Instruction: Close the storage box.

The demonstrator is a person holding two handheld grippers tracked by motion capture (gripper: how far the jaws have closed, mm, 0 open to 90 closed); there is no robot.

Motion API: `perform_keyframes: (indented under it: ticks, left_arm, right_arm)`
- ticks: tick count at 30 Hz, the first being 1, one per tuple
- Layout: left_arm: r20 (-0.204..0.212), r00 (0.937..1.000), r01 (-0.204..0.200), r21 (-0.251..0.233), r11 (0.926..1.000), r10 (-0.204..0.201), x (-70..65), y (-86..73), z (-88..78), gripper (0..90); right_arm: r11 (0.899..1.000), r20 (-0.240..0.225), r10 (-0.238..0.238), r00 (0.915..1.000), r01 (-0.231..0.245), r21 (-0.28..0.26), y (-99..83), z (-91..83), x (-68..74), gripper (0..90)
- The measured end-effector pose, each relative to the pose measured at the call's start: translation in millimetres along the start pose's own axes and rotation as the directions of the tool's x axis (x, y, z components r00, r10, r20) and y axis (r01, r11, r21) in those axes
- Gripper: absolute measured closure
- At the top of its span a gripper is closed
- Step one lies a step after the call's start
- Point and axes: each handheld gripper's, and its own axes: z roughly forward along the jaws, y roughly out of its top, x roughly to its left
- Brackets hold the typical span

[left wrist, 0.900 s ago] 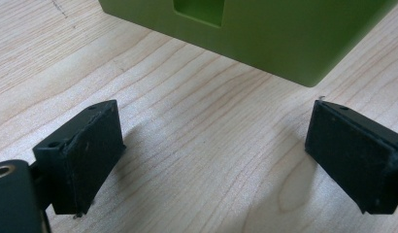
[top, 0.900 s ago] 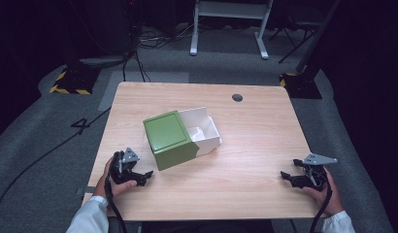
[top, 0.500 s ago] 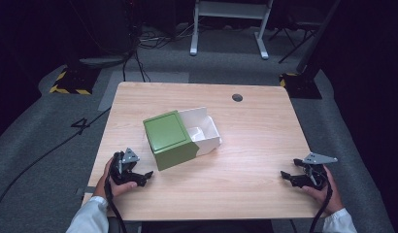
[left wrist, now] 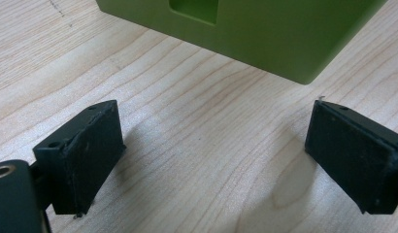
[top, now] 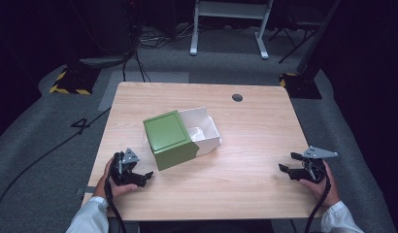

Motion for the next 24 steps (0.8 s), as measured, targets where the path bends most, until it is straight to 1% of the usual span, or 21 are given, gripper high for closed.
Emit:
perform_keyframes:
  ticks: [2, 3, 4, 5, 6, 7, 8, 9, 10, 11, 13, 14, 15, 17, 21, 24]
  left_arm:
    - [0.000, 1.0000, 0.000, 0.000, 1.0000, 0.000, 0.0, 0.0, 0.0, 6.9]
    - [-0.001, 1.0000, 0.000, 0.000, 1.0000, 0.000, 0.0, 0.0, 0.0, 6.9]
    - [-0.001, 1.0000, 0.000, 0.000, 1.0000, 0.000, 0.0, 0.0, 0.0, 6.9]
    - [0.000, 1.0000, 0.000, 0.000, 1.0000, 0.000, 0.0, 0.0, 0.0, 6.9]
    - [-0.001, 1.0000, -0.001, 0.000, 1.0000, 0.001, 0.0, 0.0, 0.0, 6.9]
    - [-0.001, 1.0000, -0.001, 0.000, 1.0000, 0.001, 0.1, 0.0, 0.0, 6.9]
    - [0.000, 1.0000, 0.000, 0.000, 1.0000, 0.000, 0.0, 0.0, 0.0, 6.9]
    - [0.000, 1.0000, 0.000, 0.000, 1.0000, 0.000, 0.0, 0.0, 0.0, 6.9]
    - [0.000, 1.0000, 0.000, 0.000, 1.0000, 0.000, 0.0, 0.0, 0.0, 6.9]
    - [0.000, 1.0000, 0.000, 0.000, 1.0000, 0.000, 0.0, 0.0, 0.0, 6.9]
    - [-0.001, 1.0000, -0.001, 0.000, 1.0000, 0.001, 0.0, 0.0, 0.0, 6.9]
    - [0.000, 1.0000, 0.000, 0.000, 1.0000, 0.000, 0.0, 0.0, 0.0, 6.9]
    - [0.000, 1.0000, 0.000, 0.000, 1.0000, 0.000, 0.0, 0.0, 0.0, 6.9]
    - [0.000, 1.0000, 0.000, 0.000, 1.0000, 0.000, 0.0, 0.0, 0.0, 6.9]
    - [-0.001, 1.0000, -0.001, 0.000, 1.0000, 0.001, 0.0, 0.0, 0.0, 6.9]
    - [0.000, 1.0000, 0.000, 0.000, 1.0000, 0.000, 0.0, 0.0, 0.0, 6.9]
  right_arm:
    - [1.000, -0.006, -0.005, 1.0000, 0.005, -0.012, 5.6, -1.7, 0.6, 23.3]
    - [0.999, -0.031, -0.004, 0.9995, 0.003, -0.039, 12.4, -4.6, 0.6, 23.3]
    - [0.999, -0.031, -0.004, 0.9995, 0.003, -0.039, 12.4, -4.6, 0.6, 23.3]
    - [0.999, -0.034, -0.007, 0.9994, 0.006, -0.046, 16.3, -5.7, 1.0, 23.3]
    - [0.999, -0.033, -0.011, 0.9994, 0.010, -0.053, 20.5, -6.1, 1.7, 23.3]
    - [0.998, -0.045, -0.019, 0.9988, 0.016, -0.064, 29.2, -6.1, 3.6, 23.8]
    - [0.998, -0.052, -0.023, 0.9984, 0.019, -0.064, 33.8, -5.3, 5.1, 24.1]
    - [0.998, -0.052, -0.023, 0.9984, 0.019, -0.064, 33.8, -5.3, 5.1, 24.1]
    - [0.997, -0.061, -0.036, 0.9975, 0.032, -0.067, 43.1, -2.7, 8.5, 24.2]
    - [0.997, -0.061, -0.036, 0.9975, 0.032, -0.067, 43.1, -2.7, 8.5, 24.2]
    - [0.997, -0.072, -0.052, 0.9960, 0.048, -0.068, 53.7, 1.2, 13.5, 24.5]
    - [0.995, -0.078, -0.070, 0.9945, 0.065, -0.071, 62.5, 5.6, 18.2, 24.6]
    - [0.995, -0.078, -0.070, 0.9945, 0.065, -0.071, 62.5, 5.6, 18.2, 24.6]
    - [0.994, -0.092, -0.085, 0.9921, 0.078, -0.073, 74.5, 12.8, 24.8, 24.6]
    - [0.989, -0.101, -0.130, 0.9863, 0.122, -0.083, 94.1, 23.6, 38.1, 26.7]
    - [0.987, -0.120, -0.141, 0.9826, 0.130, -0.095, 107.9, 33.7, 46.9, 28.4]
